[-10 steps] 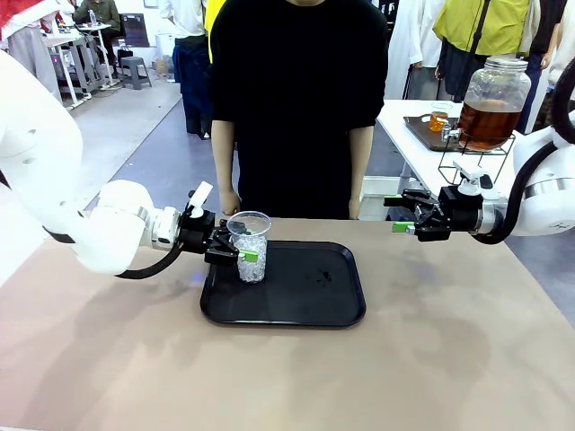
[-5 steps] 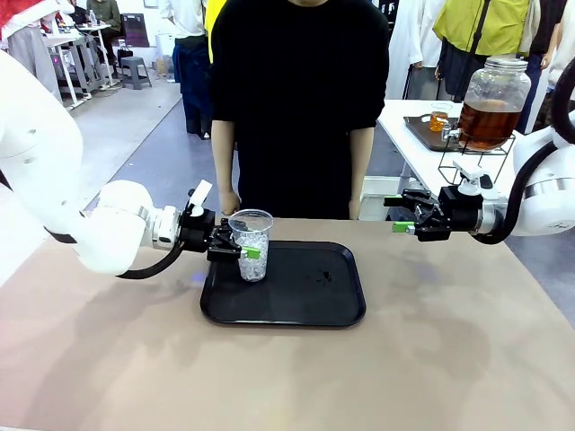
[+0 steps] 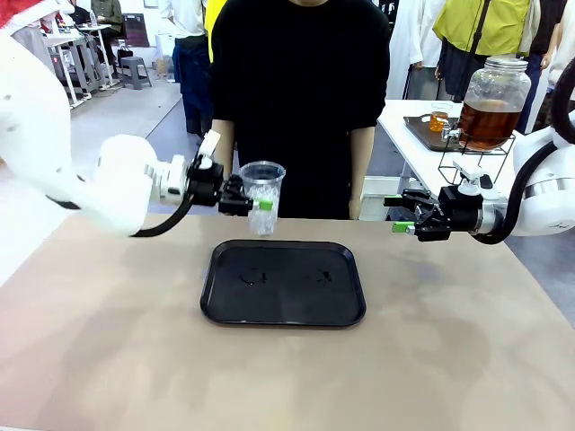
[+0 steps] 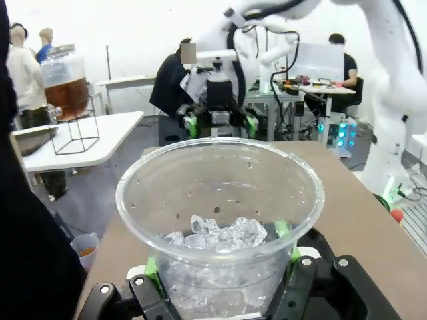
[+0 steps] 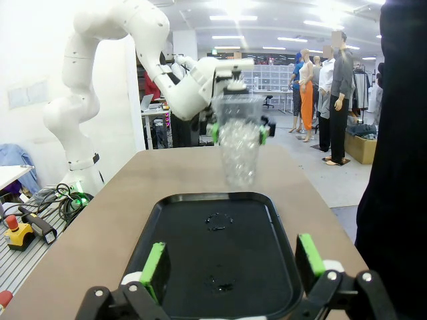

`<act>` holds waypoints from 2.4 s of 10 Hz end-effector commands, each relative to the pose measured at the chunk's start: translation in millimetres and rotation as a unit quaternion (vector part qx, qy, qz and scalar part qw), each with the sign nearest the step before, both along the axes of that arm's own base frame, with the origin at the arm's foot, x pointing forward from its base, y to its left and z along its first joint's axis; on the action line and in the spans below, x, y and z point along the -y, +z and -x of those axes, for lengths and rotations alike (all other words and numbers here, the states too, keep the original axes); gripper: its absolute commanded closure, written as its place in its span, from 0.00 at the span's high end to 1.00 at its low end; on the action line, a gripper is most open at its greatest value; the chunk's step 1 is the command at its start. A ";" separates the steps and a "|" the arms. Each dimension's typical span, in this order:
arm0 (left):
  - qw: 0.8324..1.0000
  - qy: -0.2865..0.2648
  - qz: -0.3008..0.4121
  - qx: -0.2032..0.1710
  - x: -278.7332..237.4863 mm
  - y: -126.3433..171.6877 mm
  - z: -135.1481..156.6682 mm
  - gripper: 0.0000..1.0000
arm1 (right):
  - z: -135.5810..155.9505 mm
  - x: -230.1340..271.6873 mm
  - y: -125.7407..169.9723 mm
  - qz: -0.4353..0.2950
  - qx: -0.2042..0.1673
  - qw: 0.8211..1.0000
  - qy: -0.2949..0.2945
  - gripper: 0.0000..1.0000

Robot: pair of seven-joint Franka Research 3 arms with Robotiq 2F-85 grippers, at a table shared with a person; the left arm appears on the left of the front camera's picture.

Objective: Pour the drink into the iced cup.
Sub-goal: Pick up the iced cup indicated by the human and present it to them, then open the gripper to release the iced cup you were holding.

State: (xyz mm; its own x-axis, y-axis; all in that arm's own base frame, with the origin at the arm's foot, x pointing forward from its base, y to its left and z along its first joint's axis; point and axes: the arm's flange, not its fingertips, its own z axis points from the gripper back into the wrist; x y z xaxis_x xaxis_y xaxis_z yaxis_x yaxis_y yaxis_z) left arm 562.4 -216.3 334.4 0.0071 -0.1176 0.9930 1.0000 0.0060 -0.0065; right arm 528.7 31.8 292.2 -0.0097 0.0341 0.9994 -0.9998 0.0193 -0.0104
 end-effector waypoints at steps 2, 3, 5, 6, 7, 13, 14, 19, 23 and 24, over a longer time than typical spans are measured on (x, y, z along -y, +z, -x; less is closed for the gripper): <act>0.999 0.021 -0.012 -0.026 13.6 38.7 -36.8 0.77 | -4.6 -2.2 3.9 0.004 -0.001 1.000 0.001 1.00; 0.999 0.030 -0.011 -0.023 13.5 46.0 -45.6 0.77 | -4.6 -2.2 3.9 0.004 -0.001 1.000 0.001 1.00; 0.999 0.028 -0.007 -0.018 9.3 46.7 -34.4 0.77 | -4.6 -2.2 3.9 0.004 -0.001 1.000 0.001 1.00; 0.999 0.028 -0.007 -0.018 9.3 46.7 -34.4 0.77 | -4.6 -2.2 3.9 0.004 -0.001 1.000 0.001 1.00; 0.999 0.028 -0.007 -0.018 9.3 46.7 -34.4 0.77 | -4.6 -2.2 3.9 0.004 -0.001 1.000 0.001 1.00; 0.999 0.028 -0.007 -0.018 9.3 46.7 -34.4 0.77 | -4.6 -2.2 3.9 0.004 -0.001 1.000 0.001 1.00; 0.999 0.028 -0.007 -0.018 9.3 46.7 -34.4 0.77 | -4.6 -2.2 3.9 0.004 -0.001 1.000 0.001 1.00; 0.999 0.028 -0.007 -0.018 9.3 46.7 -34.4 0.77 | -4.6 -2.2 3.9 0.004 -0.001 1.000 0.001 1.00; 0.999 0.028 -0.007 -0.018 9.3 46.7 -34.4 0.77 | -4.6 -2.2 3.9 0.004 -0.001 1.000 0.001 1.00; 0.999 0.028 -0.007 -0.018 9.3 46.7 -34.4 0.77 | -4.6 -2.2 3.9 0.004 -0.001 1.000 0.001 1.00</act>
